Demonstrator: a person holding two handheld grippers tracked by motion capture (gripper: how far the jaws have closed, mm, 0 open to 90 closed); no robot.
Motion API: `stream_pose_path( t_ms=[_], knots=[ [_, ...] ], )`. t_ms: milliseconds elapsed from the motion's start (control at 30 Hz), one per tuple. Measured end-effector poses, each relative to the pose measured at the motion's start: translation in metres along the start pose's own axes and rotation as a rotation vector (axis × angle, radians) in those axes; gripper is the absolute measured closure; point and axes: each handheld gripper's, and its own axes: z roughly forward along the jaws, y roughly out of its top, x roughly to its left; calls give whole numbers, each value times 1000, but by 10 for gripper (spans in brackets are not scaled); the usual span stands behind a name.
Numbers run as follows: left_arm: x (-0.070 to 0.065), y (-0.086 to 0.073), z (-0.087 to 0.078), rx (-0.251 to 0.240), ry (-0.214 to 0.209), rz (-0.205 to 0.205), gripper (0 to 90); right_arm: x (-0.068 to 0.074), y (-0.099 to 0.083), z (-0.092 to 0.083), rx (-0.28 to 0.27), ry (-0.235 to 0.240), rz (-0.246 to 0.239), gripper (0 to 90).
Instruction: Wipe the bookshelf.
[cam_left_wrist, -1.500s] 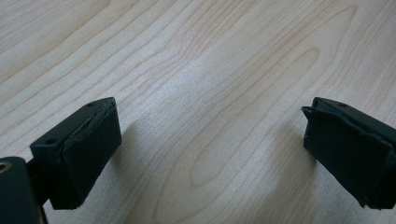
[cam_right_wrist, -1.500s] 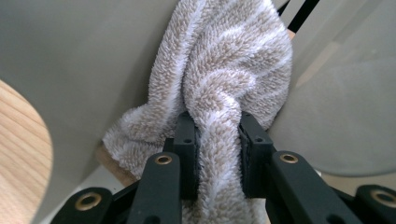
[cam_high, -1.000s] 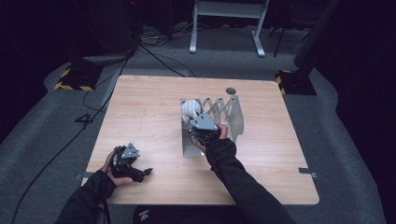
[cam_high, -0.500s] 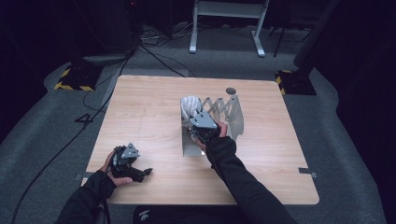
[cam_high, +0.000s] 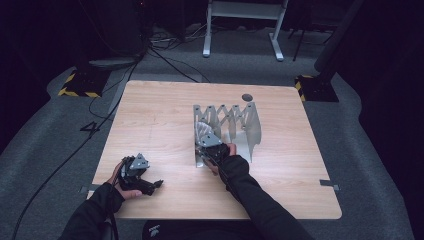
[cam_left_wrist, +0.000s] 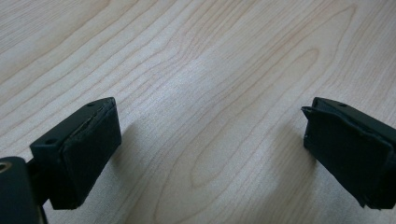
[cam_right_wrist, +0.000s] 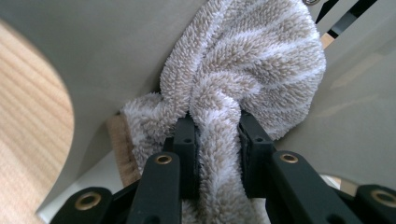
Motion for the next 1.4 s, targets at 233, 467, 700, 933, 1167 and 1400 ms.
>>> stream_pose_path(
  t_ms=[233,467,700,933,1167,1400],
  knots=[
    [0,0,0,-1,1,2,42,0,1,-24,24,130,-4,730],
    [0,0,0,-2,5,-3,43,-1,10,-57,-85,146,2,730],
    [0,0,0,-3,3,-2,42,-21,42,-76,-278,-37,22,721],
    [0,0,0,-2,3,-2,43,-10,35,-36,-140,-43,-24,721],
    [0,0,0,-2,2,-3,43,0,12,-4,-34,-27,-58,720],
    [0,0,0,-1,3,-2,43,2,2,6,4,10,-50,722]
  ],
)
